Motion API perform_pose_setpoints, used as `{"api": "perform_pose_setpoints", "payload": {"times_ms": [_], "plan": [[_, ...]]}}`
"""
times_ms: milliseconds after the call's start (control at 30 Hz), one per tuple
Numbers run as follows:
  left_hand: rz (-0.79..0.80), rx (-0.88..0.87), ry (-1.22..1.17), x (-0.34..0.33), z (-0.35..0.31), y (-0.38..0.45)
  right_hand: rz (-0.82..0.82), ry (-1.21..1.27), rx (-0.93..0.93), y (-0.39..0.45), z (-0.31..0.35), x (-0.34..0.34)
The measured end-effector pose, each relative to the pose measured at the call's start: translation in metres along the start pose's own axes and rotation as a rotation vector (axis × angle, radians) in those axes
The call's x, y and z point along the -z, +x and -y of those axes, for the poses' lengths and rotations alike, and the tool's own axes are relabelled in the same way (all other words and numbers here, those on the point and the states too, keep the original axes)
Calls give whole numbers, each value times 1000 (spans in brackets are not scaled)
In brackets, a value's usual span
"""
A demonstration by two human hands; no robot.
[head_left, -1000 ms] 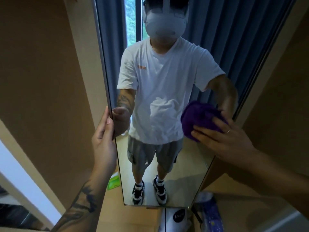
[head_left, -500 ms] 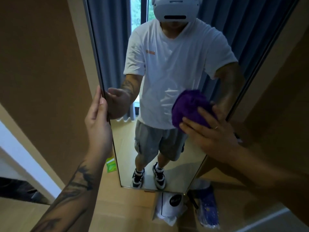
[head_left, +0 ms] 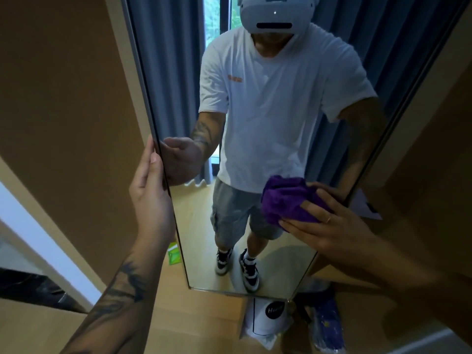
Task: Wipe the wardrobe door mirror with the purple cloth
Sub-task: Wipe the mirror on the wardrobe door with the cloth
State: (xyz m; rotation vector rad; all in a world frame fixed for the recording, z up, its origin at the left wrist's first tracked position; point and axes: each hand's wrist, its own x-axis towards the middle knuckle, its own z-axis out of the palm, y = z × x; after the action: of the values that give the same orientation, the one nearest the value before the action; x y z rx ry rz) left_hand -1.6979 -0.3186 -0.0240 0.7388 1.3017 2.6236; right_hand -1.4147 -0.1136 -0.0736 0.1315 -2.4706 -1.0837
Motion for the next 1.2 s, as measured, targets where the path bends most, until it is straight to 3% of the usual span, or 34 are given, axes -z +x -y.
{"api": "perform_pose_setpoints", "payload": {"times_ms": [100, 233, 267, 367, 400, 467, 567, 600, 700, 767, 933, 1000, 1100, 1200], "plan": [[14, -7, 9, 4, 1, 2, -25, 2, -4, 17, -21, 16], [20, -15, 49, 6, 0, 1, -241, -27, -410, 44, -9, 22], [33, -13, 45, 6, 0, 0, -218, -31, -378, 41, 4, 15], [76, -6, 34, 11, 1, 2, 39, -7, 39, 29, 28, 0], [89, 2, 19, 13, 1, 3, 84, -5, 103, 31, 23, 3], [109, 17, -8, 18, 5, 7, 20, -4, 11, 48, 10, 11], [127, 28, -5, 26, 17, 5, -213, 20, -381, 66, 4, 12], [128, 21, 19, 28, 21, 2, -239, 24, -413, 68, 12, 10], [141, -8, 106, 31, 27, -5, -79, 10, -75, 49, 34, -6], [132, -40, 133, 32, 30, -5, -17, -5, 55, 44, 26, -5], [114, -103, 185, 43, 49, -9, -271, 21, -318, 63, 19, -1], [104, -113, 210, 48, 55, -10, -263, 12, -244, 56, 35, -18], [121, -132, 190, 50, 58, -6, -145, -47, 93, 43, 33, -30], [115, -180, 195, 48, 65, -7, -260, -46, -110, 45, 8, -13]]}}
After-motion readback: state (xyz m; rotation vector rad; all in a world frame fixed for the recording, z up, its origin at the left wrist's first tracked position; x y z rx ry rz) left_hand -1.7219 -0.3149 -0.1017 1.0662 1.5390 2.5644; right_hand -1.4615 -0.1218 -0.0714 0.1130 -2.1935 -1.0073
